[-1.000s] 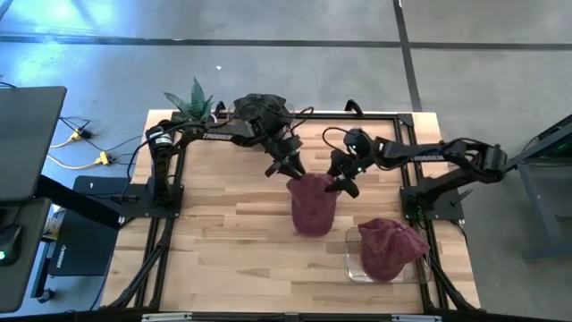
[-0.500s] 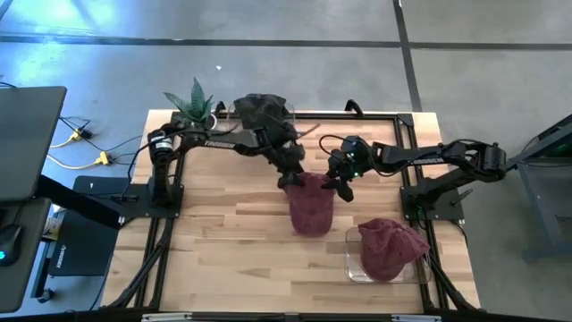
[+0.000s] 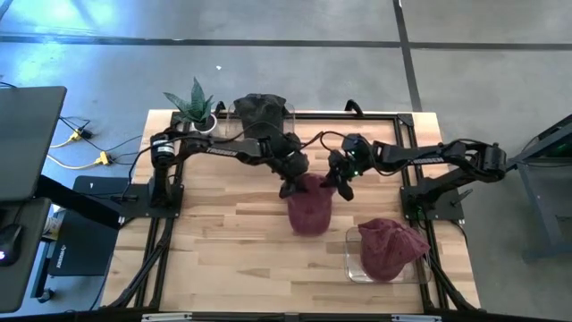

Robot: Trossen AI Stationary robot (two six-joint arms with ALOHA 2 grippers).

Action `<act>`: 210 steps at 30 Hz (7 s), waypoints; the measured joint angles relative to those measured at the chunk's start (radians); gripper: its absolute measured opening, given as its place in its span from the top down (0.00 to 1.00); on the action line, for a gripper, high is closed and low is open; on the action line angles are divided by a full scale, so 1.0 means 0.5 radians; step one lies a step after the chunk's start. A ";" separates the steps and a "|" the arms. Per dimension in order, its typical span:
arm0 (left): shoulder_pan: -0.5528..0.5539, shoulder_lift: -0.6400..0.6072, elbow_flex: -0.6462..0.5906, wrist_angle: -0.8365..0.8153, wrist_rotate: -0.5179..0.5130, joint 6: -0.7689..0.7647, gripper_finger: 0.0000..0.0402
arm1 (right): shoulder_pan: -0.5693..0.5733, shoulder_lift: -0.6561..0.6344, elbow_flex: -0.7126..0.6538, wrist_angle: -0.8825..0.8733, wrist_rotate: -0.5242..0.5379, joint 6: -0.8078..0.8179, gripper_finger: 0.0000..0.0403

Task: Pick & Place hat
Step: Put the red cap into the bottom transparent bin

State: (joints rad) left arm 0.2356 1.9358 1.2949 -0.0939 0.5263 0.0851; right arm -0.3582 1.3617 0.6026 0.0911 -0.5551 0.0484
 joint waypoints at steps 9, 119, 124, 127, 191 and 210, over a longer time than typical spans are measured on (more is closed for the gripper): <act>0.119 -0.056 0.001 0.022 0.778 0.318 0.95 | -0.077 0.000 0.001 -0.006 -0.784 0.089 0.95; 0.248 -0.040 0.001 0.170 1.082 0.239 0.99 | -0.314 0.756 0.001 1.396 -1.918 0.574 0.37; 0.250 -0.040 0.001 0.140 1.310 0.241 0.99 | -0.286 0.822 -0.003 1.610 -2.018 0.963 0.37; 0.250 -0.040 0.001 0.073 1.491 0.295 0.99 | -0.285 0.763 -0.029 1.607 -2.032 1.061 0.37; 0.143 -0.040 0.000 0.612 1.263 -0.459 0.75 | -0.077 0.288 -0.055 1.328 -1.485 0.750 0.38; 0.143 -0.040 0.000 0.622 1.341 -0.328 0.78 | -0.127 0.288 -0.013 1.754 -1.576 1.415 0.38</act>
State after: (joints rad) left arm 0.3072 1.9160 1.2949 0.2169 1.1967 -0.0791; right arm -0.4217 1.5059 0.5961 0.9681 -1.3429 0.7560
